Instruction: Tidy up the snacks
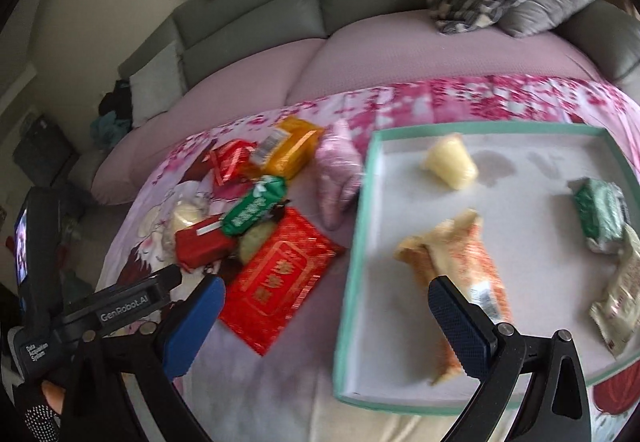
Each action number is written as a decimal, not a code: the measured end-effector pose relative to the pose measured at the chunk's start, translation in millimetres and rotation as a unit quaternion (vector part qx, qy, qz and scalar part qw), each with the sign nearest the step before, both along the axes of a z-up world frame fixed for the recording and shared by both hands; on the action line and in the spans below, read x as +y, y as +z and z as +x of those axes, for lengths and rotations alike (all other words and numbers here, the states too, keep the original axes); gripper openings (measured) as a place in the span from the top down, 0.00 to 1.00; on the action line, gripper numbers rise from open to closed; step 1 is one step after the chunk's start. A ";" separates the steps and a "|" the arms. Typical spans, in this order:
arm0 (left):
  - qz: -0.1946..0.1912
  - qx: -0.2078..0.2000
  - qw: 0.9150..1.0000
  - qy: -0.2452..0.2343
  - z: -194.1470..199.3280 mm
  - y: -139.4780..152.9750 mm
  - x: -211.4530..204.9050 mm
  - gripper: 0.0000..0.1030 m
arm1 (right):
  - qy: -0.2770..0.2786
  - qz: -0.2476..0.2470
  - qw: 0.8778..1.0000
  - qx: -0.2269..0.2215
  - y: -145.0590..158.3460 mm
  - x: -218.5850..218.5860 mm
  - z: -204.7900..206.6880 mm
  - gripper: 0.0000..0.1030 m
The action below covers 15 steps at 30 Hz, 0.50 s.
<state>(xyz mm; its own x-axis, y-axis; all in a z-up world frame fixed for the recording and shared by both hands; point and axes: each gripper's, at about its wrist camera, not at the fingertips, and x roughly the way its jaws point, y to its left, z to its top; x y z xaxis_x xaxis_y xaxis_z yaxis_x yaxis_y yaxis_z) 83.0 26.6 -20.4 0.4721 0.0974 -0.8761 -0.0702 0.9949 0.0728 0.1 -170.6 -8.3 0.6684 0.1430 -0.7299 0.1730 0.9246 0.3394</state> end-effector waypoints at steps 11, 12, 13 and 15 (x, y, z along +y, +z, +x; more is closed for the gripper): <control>-0.011 0.016 1.000 0.009 17.4 -9.0 25.5 0.05 | 0.036 0.016 0.999 0.017 -11.9 45.7 31.5 0.01; -0.014 0.019 1.000 0.011 19.0 -10.4 28.1 0.05 | 0.036 0.016 0.999 0.025 -15.7 48.6 34.4 0.01; -0.016 0.021 1.000 0.013 20.4 -11.5 30.8 0.05 | 0.036 0.017 0.999 0.029 -18.3 50.2 36.5 0.03; -0.019 0.023 0.999 0.018 22.4 -12.5 34.9 0.05 | 0.036 0.015 0.998 0.044 -24.2 53.2 40.9 0.06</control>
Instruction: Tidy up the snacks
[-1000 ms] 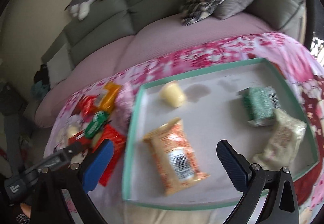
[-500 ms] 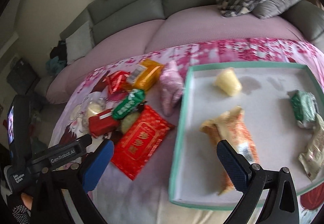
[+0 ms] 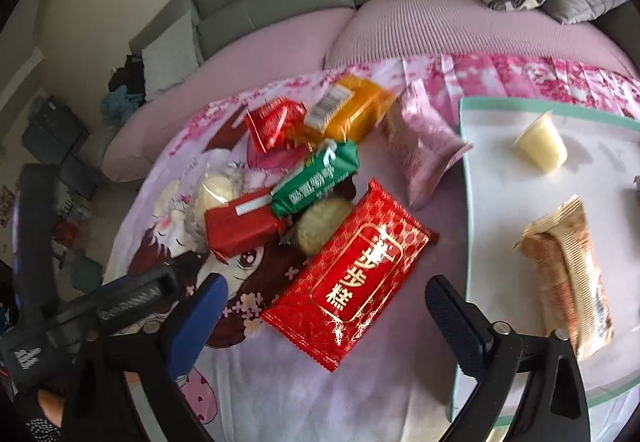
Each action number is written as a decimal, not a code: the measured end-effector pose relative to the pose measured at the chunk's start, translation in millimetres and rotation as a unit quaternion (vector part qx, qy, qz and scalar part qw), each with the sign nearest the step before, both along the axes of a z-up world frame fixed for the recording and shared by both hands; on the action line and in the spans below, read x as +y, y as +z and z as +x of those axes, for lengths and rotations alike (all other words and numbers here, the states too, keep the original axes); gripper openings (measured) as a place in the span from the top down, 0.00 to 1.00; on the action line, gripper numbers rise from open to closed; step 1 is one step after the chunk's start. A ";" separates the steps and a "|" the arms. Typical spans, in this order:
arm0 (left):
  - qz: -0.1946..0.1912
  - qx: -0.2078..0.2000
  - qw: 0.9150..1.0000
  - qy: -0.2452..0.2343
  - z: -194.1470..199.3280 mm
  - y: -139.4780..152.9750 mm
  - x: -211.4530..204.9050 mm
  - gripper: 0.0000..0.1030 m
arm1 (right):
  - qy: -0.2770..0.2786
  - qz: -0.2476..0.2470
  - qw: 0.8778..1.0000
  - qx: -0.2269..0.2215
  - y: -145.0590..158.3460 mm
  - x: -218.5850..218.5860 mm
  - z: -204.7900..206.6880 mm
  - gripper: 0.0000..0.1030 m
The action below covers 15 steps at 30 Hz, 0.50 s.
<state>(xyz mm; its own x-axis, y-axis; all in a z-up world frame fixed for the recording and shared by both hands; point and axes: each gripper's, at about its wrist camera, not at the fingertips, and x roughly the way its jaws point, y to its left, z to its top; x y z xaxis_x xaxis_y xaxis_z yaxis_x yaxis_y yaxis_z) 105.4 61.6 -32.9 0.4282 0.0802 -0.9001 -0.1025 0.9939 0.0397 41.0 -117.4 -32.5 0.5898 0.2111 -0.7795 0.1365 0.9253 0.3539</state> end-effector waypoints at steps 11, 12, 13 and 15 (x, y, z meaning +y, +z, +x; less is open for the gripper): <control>-0.023 0.011 1.000 0.006 9.4 -7.3 11.7 0.05 | -0.015 -0.024 0.999 0.043 -19.7 6.2 15.6 0.11; -0.024 0.011 1.000 0.007 9.8 -7.4 12.5 0.05 | -0.014 -0.025 0.999 0.044 -20.1 7.3 16.8 0.11; -0.025 0.011 1.000 0.009 10.1 -7.4 13.3 0.05 | -0.013 -0.027 0.998 0.047 -20.9 9.0 18.1 0.12; -0.026 0.011 1.000 0.010 9.9 -7.0 14.6 0.05 | -0.010 -0.031 0.998 0.054 -24.0 12.2 20.4 0.13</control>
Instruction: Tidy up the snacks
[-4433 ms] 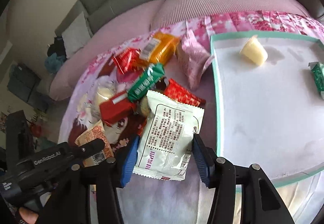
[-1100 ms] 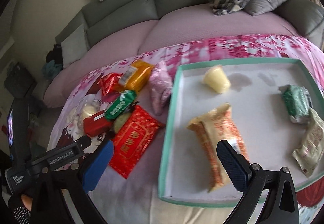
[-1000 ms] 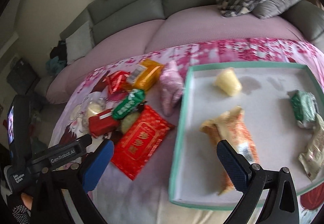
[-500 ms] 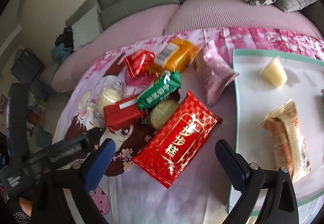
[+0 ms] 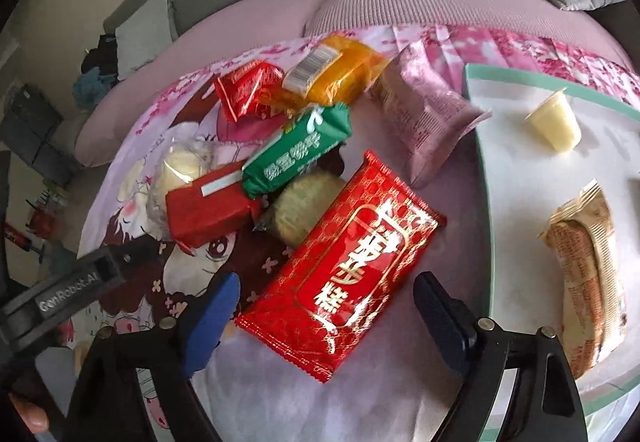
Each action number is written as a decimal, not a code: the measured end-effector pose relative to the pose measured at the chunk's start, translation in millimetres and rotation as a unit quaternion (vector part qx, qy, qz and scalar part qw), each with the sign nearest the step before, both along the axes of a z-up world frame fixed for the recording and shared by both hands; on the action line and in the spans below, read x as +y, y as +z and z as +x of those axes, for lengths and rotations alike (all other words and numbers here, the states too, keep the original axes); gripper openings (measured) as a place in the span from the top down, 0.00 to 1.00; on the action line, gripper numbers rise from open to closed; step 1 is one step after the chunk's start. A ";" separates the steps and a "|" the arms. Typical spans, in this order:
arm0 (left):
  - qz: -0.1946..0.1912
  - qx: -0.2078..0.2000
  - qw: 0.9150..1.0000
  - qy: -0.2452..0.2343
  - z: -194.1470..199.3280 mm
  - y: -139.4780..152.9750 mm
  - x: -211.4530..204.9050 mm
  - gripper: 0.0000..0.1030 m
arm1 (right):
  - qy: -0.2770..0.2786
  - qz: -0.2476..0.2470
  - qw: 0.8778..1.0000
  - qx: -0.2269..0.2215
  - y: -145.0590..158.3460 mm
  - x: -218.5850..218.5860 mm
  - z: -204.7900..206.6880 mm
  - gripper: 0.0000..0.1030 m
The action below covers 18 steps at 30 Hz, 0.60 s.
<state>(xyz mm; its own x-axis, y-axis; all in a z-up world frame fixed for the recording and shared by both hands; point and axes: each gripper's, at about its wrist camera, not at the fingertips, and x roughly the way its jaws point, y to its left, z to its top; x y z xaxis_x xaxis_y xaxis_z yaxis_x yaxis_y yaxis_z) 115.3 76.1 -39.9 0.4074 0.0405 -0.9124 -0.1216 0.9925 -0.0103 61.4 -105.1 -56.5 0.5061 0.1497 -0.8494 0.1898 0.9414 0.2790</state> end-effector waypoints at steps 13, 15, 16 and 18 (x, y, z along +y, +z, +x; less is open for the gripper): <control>-0.005 0.002 1.000 -0.004 -0.4 0.4 -1.7 0.05 | -0.018 -0.041 0.999 -0.002 -1.8 -0.4 1.3 0.30; -0.004 0.003 1.000 -0.006 -0.4 0.0 -3.0 0.05 | -0.019 -0.042 0.999 -0.002 -1.2 -2.1 -0.3 0.33; -0.004 0.003 1.000 -0.007 -0.1 -0.4 -3.6 0.05 | -0.018 -0.042 0.999 -0.002 -1.1 -2.7 -1.0 0.35; -0.004 0.004 1.000 -0.009 -0.1 -0.7 -5.3 0.05 | -0.018 -0.043 0.999 -0.002 -0.4 -4.8 -4.5 0.37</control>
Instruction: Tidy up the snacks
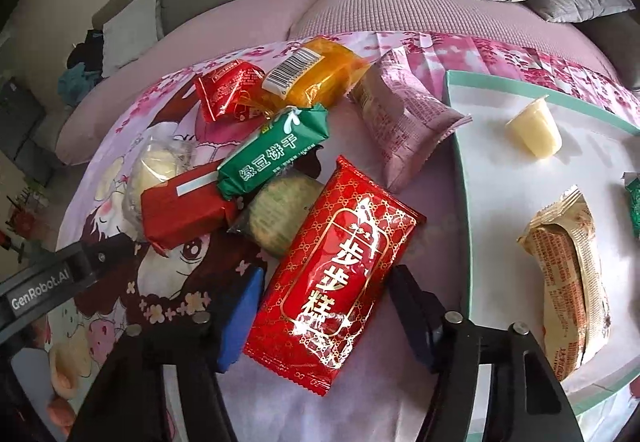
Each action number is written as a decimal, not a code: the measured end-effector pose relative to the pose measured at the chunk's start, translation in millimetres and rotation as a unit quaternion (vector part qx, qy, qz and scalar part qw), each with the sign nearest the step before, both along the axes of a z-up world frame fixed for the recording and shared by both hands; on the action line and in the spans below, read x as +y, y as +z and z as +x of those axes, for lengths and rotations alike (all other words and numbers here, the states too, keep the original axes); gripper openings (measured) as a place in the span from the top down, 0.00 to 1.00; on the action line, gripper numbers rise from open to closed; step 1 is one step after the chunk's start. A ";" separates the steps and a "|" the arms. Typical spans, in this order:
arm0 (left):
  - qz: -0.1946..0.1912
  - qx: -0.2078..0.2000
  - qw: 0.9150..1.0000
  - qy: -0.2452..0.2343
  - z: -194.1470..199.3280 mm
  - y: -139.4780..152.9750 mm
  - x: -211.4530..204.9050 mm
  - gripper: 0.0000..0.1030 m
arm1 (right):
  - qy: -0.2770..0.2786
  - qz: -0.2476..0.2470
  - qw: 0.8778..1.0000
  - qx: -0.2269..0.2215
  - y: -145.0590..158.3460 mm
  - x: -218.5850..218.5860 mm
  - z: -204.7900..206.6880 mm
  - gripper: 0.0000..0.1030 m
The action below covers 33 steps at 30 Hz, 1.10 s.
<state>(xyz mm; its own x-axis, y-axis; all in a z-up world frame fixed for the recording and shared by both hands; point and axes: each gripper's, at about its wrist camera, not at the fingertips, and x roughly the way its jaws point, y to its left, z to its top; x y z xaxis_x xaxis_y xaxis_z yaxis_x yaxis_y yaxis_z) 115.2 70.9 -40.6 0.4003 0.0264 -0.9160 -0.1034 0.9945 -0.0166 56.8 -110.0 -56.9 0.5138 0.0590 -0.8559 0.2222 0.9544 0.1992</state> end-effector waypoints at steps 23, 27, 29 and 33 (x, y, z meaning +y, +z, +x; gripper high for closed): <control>0.000 0.001 1.000 -0.012 -1.5 2.4 -10.9 0.05 | 0.025 0.003 1.000 -0.006 11.8 -2.1 -25.6 0.56; -0.002 0.003 1.000 -0.016 -2.5 2.0 -12.7 0.05 | 0.045 -0.002 0.999 0.001 10.6 4.1 -30.3 0.56; -0.005 0.004 1.000 -0.019 -2.6 2.0 -13.8 0.05 | 0.050 -0.003 0.999 0.004 9.7 5.2 -30.4 0.55; -0.011 0.007 1.000 -0.022 -3.6 1.3 -15.2 0.05 | 0.044 0.011 0.999 0.006 9.2 0.8 -31.6 0.47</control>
<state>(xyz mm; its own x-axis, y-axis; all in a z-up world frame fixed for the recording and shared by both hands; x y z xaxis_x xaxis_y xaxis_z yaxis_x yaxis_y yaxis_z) 111.6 55.7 -39.3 0.3880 -0.0107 -0.9216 -0.0607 0.9975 -0.0371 25.2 -109.2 -47.6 0.4953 0.1211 -0.8602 0.1411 0.9659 0.2173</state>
